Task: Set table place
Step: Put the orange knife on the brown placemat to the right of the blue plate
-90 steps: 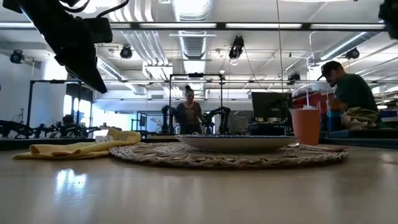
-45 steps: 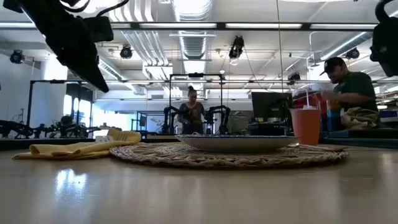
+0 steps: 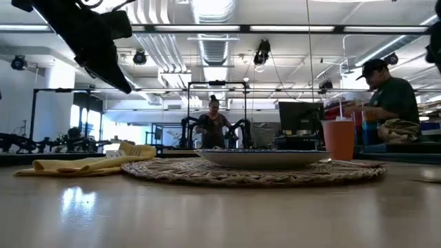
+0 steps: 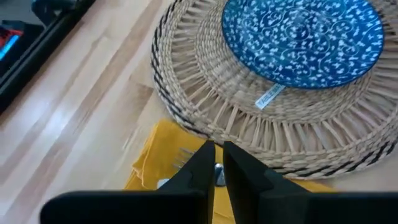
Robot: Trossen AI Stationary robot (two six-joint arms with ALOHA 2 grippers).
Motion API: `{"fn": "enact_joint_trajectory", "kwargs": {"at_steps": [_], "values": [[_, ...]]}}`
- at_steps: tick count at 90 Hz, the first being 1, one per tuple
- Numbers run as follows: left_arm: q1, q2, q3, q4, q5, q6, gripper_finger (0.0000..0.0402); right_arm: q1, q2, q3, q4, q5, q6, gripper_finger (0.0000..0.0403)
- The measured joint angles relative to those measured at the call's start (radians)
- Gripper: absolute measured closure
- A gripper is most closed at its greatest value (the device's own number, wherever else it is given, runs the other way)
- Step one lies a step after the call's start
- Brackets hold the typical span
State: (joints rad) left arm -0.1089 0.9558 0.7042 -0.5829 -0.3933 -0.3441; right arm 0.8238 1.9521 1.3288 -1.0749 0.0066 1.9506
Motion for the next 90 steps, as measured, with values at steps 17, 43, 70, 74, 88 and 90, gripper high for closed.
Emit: {"fn": "enact_joint_trajectory", "kwargs": {"at_steps": [17,43,70,74,88,90], "values": [[0.001,0.0,0.018,0.008,0.0,0.025,0.0382,0.048,-0.03,0.083,-0.115,0.087,0.126,0.0402],[0.001,0.0,0.018,0.031,0.0,0.029,0.0382,-0.078,-0.113,0.095,-0.327,0.274,0.15,0.0402],[0.001,0.0,0.018,0.017,0.019,0.048,0.0382,-0.116,-0.135,0.098,-0.259,0.207,-0.074,0.0402],[0.001,0.0,0.018,0.006,0.018,0.053,0.0382,-0.094,-0.123,0.098,-0.235,0.182,-0.078,0.0398],[0.001,0.0,0.018,-0.012,0.019,0.045,0.0382,-0.034,-0.08,0.097,-0.13,0.16,-0.094,0.0345],[0.001,0.0,0.018,-0.012,0.019,0.04,0.0382,-0.03,-0.072,0.096,-0.122,0.157,-0.091,0.0334]]}}
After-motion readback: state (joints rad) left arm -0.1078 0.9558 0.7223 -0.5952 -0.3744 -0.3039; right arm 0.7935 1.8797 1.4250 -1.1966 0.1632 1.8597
